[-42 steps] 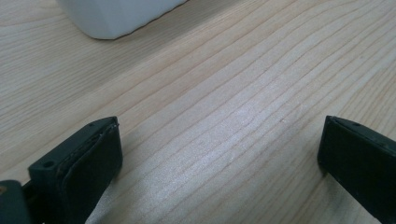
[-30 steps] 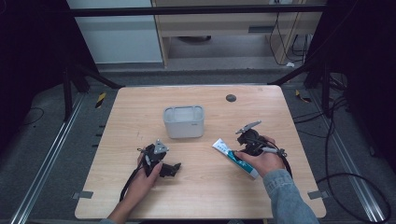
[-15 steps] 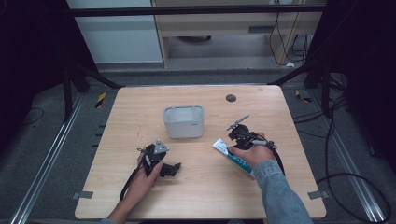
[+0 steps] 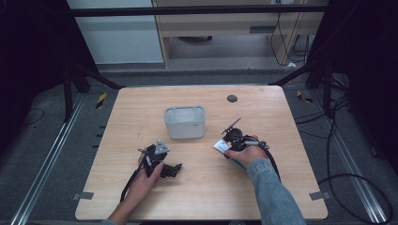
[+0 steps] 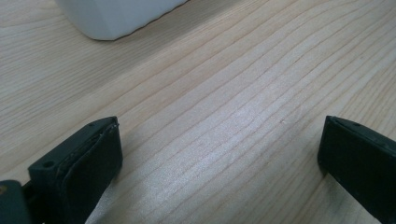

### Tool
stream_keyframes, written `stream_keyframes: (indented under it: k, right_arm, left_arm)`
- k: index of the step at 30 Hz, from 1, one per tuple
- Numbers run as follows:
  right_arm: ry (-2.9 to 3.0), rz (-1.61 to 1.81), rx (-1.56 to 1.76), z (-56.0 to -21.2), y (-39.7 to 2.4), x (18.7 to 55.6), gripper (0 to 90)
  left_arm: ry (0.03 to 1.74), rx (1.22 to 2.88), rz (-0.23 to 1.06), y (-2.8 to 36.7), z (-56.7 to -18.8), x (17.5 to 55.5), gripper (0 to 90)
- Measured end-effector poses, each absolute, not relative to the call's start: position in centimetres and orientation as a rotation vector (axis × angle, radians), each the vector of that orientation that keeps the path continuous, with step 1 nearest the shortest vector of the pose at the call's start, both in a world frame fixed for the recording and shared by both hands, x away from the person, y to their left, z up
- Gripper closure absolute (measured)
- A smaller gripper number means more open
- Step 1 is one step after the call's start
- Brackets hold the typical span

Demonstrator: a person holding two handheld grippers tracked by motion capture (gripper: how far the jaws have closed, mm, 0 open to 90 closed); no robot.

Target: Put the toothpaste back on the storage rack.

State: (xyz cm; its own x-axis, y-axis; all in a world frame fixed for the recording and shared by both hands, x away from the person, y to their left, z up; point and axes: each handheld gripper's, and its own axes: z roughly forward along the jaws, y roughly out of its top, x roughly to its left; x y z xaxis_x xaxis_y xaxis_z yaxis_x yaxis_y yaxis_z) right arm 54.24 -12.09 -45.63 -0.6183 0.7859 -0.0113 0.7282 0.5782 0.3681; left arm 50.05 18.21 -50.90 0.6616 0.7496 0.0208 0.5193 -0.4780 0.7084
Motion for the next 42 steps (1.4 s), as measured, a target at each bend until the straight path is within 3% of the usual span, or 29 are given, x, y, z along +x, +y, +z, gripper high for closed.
stream_keyframes:
  k: [25,42]
  right_arm:
    - [2.668,0.432,1.259,-46.8,-12.1,55.1,57.5]
    - [2.634,0.434,1.266,-46.3,-12.2,55.0,75.2]
  left_arm:
    - [0.975,2.190,0.432,18.2,-50.9,50.1,0.0]
    - [0.973,2.192,0.432,18.2,-50.9,50.1,0.0]
